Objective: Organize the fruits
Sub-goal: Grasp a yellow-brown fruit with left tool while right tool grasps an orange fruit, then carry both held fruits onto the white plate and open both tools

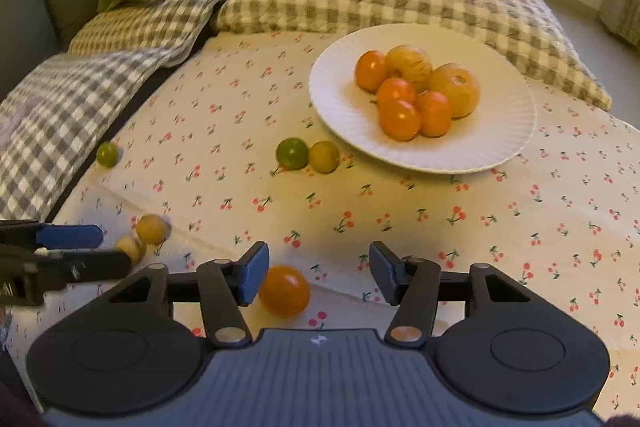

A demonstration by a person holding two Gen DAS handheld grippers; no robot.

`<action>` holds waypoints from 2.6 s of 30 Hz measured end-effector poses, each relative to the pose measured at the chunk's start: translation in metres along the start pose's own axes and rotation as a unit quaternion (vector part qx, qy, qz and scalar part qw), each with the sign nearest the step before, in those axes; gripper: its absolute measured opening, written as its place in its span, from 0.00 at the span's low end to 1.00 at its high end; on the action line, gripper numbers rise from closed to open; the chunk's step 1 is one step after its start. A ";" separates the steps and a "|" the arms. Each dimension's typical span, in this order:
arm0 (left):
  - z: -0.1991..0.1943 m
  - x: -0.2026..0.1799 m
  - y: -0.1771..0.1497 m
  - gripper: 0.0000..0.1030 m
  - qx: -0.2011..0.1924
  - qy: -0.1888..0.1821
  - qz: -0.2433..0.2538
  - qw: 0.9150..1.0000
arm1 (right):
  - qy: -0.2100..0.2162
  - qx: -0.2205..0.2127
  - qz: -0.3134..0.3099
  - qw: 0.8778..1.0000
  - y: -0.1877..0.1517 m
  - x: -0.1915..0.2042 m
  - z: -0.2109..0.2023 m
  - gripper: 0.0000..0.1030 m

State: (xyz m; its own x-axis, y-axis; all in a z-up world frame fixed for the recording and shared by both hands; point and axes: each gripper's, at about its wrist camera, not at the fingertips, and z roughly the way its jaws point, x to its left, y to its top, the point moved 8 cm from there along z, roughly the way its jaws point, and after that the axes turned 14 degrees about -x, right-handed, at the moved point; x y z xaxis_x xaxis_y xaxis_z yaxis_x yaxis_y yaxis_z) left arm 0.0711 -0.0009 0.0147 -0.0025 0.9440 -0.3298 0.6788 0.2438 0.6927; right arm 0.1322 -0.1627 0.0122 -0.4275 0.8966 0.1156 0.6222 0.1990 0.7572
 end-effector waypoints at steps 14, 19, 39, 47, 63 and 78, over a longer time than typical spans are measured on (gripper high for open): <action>0.021 -0.008 -0.031 0.51 0.047 0.022 0.063 0.997 | 0.015 0.039 -0.011 0.999 -0.016 0.011 0.012 0.47; 0.022 -0.010 -0.032 0.48 0.043 0.031 0.080 0.995 | 0.015 0.044 -0.014 0.999 -0.018 0.013 0.015 0.47; 0.022 -0.013 -0.030 0.22 0.036 0.031 0.093 0.995 | 0.007 0.037 -0.033 0.999 -0.018 0.019 0.027 0.28; 0.019 -0.017 -0.026 0.22 0.022 0.034 0.111 0.993 | 0.008 0.022 -0.033 0.999 -0.012 0.021 0.023 0.28; 0.012 -0.036 -0.009 0.22 -0.029 0.017 0.123 0.992 | 0.019 -0.031 -0.018 0.999 0.014 0.019 0.000 0.28; 0.009 -0.051 0.023 0.22 -0.086 0.006 0.126 0.988 | 0.015 -0.083 0.021 0.996 0.037 -0.009 -0.025 0.28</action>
State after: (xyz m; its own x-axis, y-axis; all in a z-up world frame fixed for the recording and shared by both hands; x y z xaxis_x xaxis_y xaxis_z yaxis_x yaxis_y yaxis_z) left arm 0.0935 -0.0453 0.0410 0.1415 0.9818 -0.1267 0.5245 0.0343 0.8507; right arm 0.1427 -0.1729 0.0552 -0.4239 0.8903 0.1665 0.5244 0.0914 0.8466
